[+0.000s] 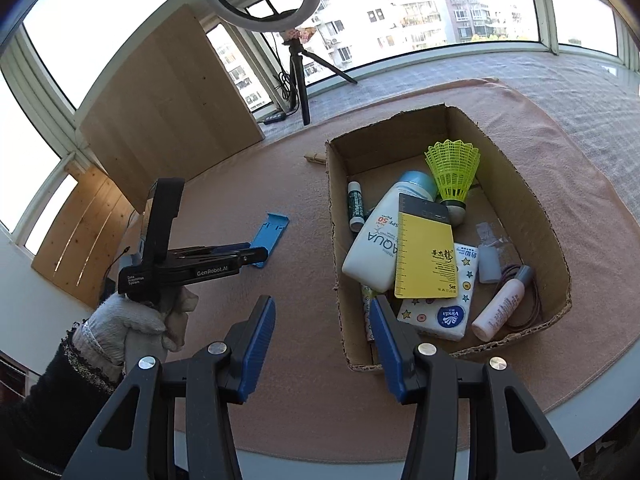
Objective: Organize objects
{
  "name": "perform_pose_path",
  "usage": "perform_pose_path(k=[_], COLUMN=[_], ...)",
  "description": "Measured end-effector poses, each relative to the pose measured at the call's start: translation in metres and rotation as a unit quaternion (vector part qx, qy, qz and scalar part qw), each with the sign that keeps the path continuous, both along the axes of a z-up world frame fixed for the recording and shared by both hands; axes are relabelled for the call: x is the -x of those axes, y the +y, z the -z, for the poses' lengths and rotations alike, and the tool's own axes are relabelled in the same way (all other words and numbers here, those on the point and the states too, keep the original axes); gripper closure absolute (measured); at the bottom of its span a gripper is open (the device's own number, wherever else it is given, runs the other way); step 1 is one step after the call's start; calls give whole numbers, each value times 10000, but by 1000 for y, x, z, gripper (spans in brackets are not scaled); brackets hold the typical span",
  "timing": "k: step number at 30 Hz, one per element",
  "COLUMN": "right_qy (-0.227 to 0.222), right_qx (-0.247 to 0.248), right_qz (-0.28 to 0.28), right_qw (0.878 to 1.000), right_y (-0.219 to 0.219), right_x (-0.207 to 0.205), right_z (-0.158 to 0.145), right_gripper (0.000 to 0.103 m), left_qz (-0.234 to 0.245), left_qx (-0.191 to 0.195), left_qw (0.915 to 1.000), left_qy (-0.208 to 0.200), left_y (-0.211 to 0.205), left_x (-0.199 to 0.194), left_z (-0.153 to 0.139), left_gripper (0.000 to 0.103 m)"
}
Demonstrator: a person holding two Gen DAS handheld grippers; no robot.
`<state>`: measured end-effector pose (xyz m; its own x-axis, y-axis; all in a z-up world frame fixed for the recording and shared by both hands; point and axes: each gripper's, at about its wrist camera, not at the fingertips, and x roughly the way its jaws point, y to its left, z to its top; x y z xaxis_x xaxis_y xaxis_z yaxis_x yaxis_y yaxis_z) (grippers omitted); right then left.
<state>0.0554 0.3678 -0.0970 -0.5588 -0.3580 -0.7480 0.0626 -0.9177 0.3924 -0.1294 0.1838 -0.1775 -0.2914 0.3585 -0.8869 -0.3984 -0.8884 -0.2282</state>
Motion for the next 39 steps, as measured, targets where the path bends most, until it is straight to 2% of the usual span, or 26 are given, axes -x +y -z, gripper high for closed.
perform_pose_path(k=[6, 10, 12, 14, 16, 21, 25, 30, 34, 39], right_qy=[-61, -176, -345, -524, -717, -1139, -1372, -1616, -1711, -1758], right_qx=[151, 204, 451, 570, 648, 664, 402, 470, 472, 457], right_qz=[-440, -719, -778, -748, -723, -745, -769, -663, -639, -664], right_qw=[9989, 9970, 9954, 9942, 9927, 9885, 9867, 9835, 9820, 9811], right_y=[-34, -56, -64, -70, -76, -90, -99, -98, -97, -96], right_x=[26, 54, 71, 89, 104, 136, 155, 166, 170, 173], right_z=[-1, 0, 5, 13, 23, 51, 71, 88, 95, 100], right_gripper=[58, 58, 58, 58, 58, 58, 63, 66, 75, 83], left_qz=[-90, -80, -63, -50, -6, 71, 79, 135, 124, 174], left_qx=[-276, -306, -340, -373, -441, -418, -409, -422, -473, -509], left_qw=[9995, 9995, 9994, 9993, 9989, 9989, 9990, 9988, 9985, 9982], left_qy=[-97, -74, -71, -87, -151, -179, -187, -198, -244, -257], left_y=[-10, -14, -16, -17, -18, -15, -11, -8, -7, -3], left_x=[-5, -5, -5, -2, -2, -1, 2, 4, 6, 7], left_z=[-3, -6, -7, -6, -6, -5, -5, -5, -2, -1], left_gripper=[70, 68, 66, 55, 52, 52, 52, 53, 53, 63])
